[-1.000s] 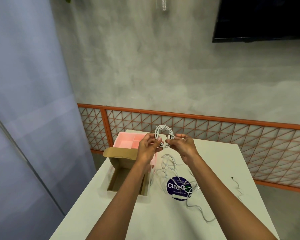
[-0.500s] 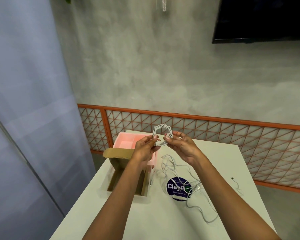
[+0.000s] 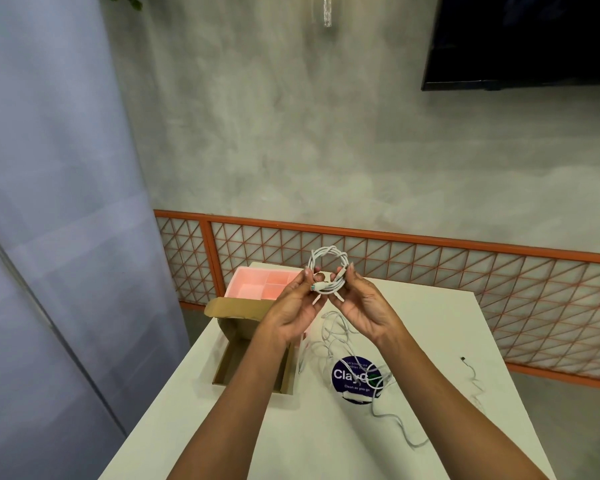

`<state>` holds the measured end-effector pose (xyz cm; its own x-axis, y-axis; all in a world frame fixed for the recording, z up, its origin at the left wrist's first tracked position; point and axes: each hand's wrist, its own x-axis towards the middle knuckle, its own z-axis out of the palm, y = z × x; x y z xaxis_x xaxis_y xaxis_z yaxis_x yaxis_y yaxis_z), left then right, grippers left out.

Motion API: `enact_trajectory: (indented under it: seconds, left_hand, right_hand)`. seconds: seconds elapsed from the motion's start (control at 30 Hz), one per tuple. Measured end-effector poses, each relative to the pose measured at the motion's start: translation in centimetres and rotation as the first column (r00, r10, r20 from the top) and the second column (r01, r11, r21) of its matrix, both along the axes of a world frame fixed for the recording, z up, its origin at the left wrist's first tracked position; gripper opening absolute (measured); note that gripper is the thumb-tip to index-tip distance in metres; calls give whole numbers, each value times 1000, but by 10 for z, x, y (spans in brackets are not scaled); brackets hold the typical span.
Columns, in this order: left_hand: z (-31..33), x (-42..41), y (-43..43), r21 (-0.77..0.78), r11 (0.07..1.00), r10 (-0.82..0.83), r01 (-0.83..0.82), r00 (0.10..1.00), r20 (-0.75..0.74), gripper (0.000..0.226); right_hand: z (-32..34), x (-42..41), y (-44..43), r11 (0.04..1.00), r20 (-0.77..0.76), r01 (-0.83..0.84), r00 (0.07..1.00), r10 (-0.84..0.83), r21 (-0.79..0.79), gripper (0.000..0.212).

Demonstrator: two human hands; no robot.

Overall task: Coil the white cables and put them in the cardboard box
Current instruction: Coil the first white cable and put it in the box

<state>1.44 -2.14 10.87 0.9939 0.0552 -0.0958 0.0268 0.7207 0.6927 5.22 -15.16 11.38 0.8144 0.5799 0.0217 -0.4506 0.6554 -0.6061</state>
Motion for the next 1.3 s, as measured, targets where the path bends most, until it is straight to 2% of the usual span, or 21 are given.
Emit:
enact_trajectory:
  seconds: [0.03, 0.13, 0.2, 0.27, 0.37, 0.43, 0.6, 0.73, 0.83, 0.93, 1.03, 1.13, 1.2, 1.3]
  left_hand:
    - [0, -1, -1, -25, 999, -19, 20, 999, 27, 18]
    - [-2, -3, -1, -77, 995, -50, 58, 994, 93, 20]
    - [-5, -3, 2, -18, 998, -59, 62, 993, 104, 18]
    - [-7, -3, 6, 125, 992, -38, 27, 995, 87, 18]
    - [-4, -3, 11, 352, 936, -9, -18, 997, 76, 17]
    - [-1, -4, 12, 446, 894, 8, -41, 997, 74, 18]
    - [-1, -5, 19, 583, 802, 107, -132, 991, 76, 22]
    - [-2, -14, 26, 646, 733, 192, -214, 976, 106, 22]
    - [-6, -26, 37, 748, 654, 155, -111, 988, 11, 26]
    - [-17, -37, 52, 810, 584, 94, 51, 987, -130, 25]
    - [-32, -45, 66, 806, 555, 43, 208, 960, -277, 29]
    - [-51, -52, 81, 801, 503, 3, 325, 926, -378, 22]
    - [-63, -55, 88, 784, 503, 2, 365, 906, -423, 19]
    - [-83, -59, 100, 786, 518, 49, 337, 906, -420, 16]
  right_hand:
    - [-1, -1, 0, 999, -6, -16, 1000, 17, 39, 13]
    - [-8, -1, -1, 992, 13, -64, 998, 63, 108, 38]
    - [-8, 0, -5, 993, 33, -89, 996, 86, 82, 26]
    - [-6, 1, -10, 994, 26, -87, 996, 86, 63, 19]
    - [-6, 6, -13, 996, 24, 1, 1000, 1, -93, 13]
    - [-6, 8, -12, 973, 62, 90, 995, -78, -214, 14]
    - [-6, 10, -16, 881, 296, 244, 947, -126, -405, 6]
    - [-10, 6, -15, 810, 383, 338, 911, -155, -478, 4]
    - [-21, 4, -13, 706, 430, 377, 896, -114, -599, 13]
    - [-39, -3, -10, 613, 374, 285, 927, 19, -737, 14]
    - [-58, -12, -1, 580, 270, 163, 957, 103, -798, 11]
    - [-76, -20, 12, 538, 171, 55, 971, 167, -841, 11]
    - [-88, -25, 20, 528, 126, 11, 975, 183, -849, 11]
    - [-104, -31, 38, 522, 88, -15, 981, 171, -853, 11]
